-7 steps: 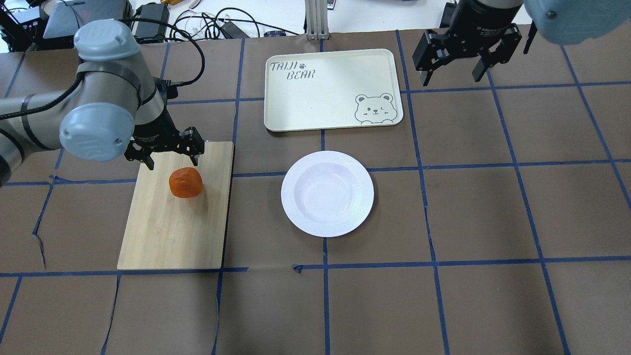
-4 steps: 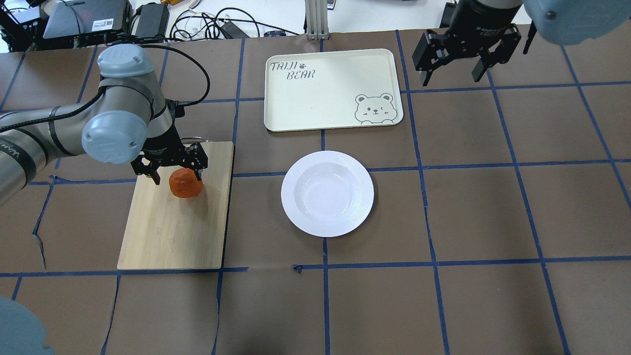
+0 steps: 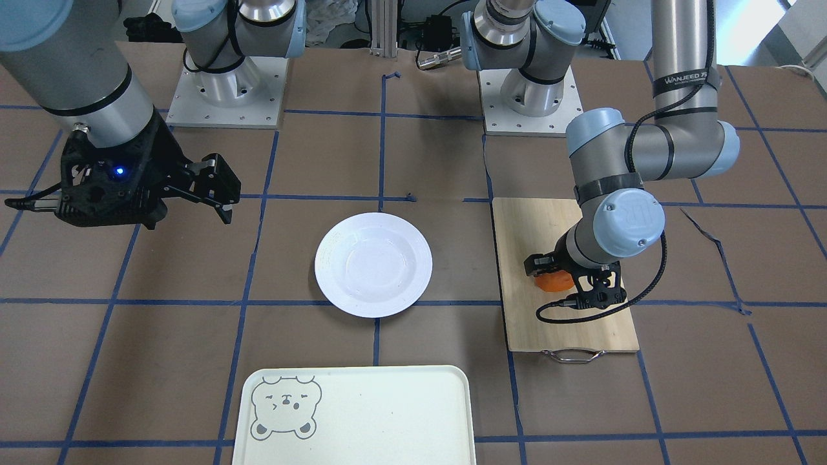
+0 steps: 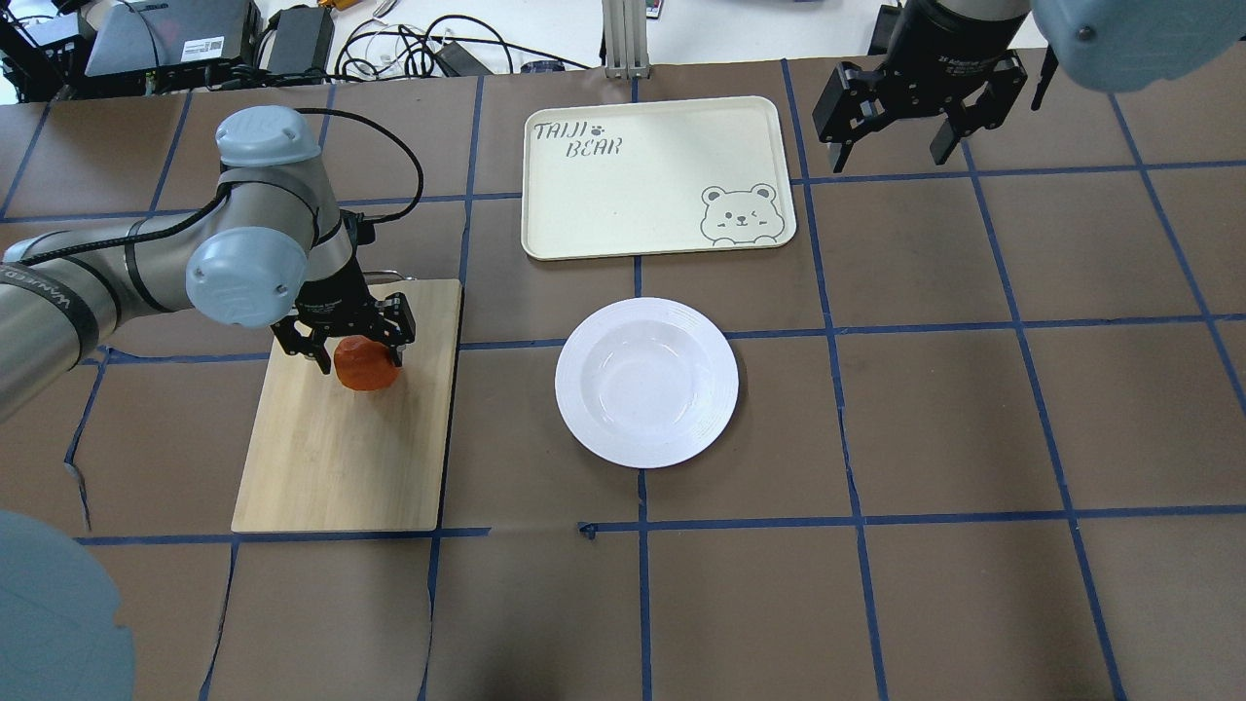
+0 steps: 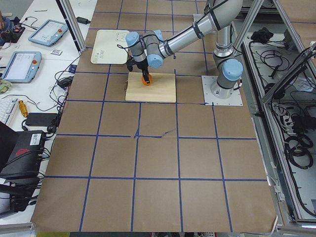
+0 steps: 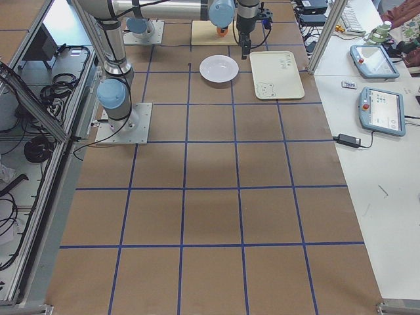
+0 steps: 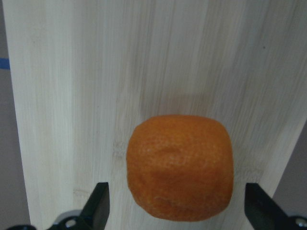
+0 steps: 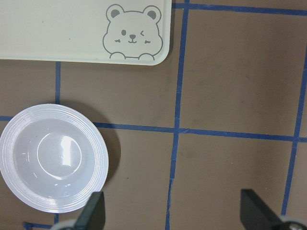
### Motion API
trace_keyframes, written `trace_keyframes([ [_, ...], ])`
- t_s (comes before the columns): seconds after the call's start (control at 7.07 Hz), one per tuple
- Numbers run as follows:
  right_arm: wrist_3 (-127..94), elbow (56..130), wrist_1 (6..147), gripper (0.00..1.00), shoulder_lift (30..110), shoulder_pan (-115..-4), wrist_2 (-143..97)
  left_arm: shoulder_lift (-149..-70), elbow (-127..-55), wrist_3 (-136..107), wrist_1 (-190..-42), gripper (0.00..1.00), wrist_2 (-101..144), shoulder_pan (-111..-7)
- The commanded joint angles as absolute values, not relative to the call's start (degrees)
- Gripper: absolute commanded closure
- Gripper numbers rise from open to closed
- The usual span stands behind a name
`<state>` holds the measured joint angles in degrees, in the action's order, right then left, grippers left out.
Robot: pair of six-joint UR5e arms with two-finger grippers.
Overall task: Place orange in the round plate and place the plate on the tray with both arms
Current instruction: 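Lower the left gripper onto the orange on the cutting board and grasp, then carry the orange with the left gripper onto the white plate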
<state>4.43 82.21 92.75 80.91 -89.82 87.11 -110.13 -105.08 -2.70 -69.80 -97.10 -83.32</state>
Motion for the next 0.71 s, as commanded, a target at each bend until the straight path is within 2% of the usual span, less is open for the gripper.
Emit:
trace_keyframes([
  [0.0, 4.57, 82.18, 92.72, 0.0, 80.95, -89.82, 87.53, -110.92, -104.59, -3.51, -68.21, 0.86, -96.94, -83.32],
  [0.14, 4.57, 82.18, 92.72, 0.0, 80.95, -89.74, 87.36, -110.31, -103.63, -3.6, -67.77, 0.98, -95.64, -83.93],
  [0.57, 4.39, 82.7, 92.81, 0.0, 80.95, -89.82, 87.54, -106.53, -103.27, -12.24, -70.47, 0.99, -89.04, -93.38],
])
